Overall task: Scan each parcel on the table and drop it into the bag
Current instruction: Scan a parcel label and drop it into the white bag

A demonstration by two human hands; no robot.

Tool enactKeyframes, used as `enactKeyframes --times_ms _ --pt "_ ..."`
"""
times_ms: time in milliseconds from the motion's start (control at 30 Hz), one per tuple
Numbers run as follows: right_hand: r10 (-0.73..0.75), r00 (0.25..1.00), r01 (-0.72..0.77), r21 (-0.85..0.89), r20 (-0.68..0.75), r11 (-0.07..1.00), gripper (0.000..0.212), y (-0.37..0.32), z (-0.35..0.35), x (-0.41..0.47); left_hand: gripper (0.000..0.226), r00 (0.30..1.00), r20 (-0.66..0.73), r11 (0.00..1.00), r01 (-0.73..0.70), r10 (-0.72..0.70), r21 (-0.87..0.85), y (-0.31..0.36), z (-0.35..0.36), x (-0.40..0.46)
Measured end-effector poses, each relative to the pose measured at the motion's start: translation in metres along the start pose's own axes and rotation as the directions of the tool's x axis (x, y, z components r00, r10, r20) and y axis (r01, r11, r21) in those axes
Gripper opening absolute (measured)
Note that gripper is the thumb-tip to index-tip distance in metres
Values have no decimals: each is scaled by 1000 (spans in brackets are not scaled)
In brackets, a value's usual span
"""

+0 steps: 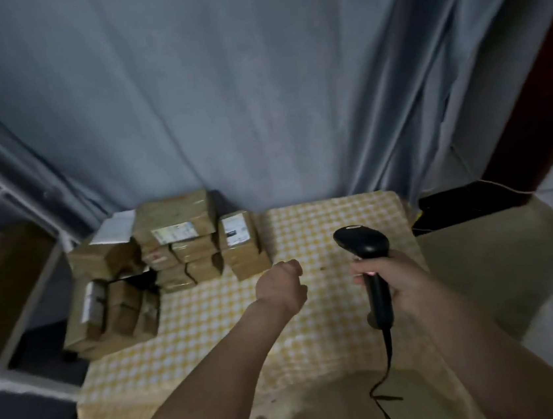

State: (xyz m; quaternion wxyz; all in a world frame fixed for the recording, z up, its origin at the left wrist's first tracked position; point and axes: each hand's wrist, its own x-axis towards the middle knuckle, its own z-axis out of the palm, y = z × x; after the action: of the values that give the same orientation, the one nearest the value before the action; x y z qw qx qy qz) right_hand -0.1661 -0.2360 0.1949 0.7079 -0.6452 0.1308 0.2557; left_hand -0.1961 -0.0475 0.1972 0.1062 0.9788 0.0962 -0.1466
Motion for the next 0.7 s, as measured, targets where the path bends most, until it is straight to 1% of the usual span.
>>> enactKeyframes --times_ms 167,300,400,500,633,700 --pt "32 994 -21 -112 103 994 17 -4 76 12 39 990 -17 987 140 -142 -81 -78 -12 -11" --pt "33 985 -2 -179 172 984 6 -9 144 22 38 972 -40 963 225 -233 -147 -145 -23 -17" --pt "52 981 -11 -211 186 977 14 -7 193 35 38 957 -35 943 277 -287 -182 -198 -31 -16" --pt "64 977 -16 -230 204 973 22 -8 239 50 40 952 -27 938 295 -304 -182 -247 -40 -7" --pt "56 978 -15 -196 202 981 10 -8 293 69 39 952 -19 934 297 -306 -197 -311 -49 8" --pt "51 980 -18 -167 193 986 8 -6 317 79 39 951 -5 932 301 -308 -202 -342 -49 16"
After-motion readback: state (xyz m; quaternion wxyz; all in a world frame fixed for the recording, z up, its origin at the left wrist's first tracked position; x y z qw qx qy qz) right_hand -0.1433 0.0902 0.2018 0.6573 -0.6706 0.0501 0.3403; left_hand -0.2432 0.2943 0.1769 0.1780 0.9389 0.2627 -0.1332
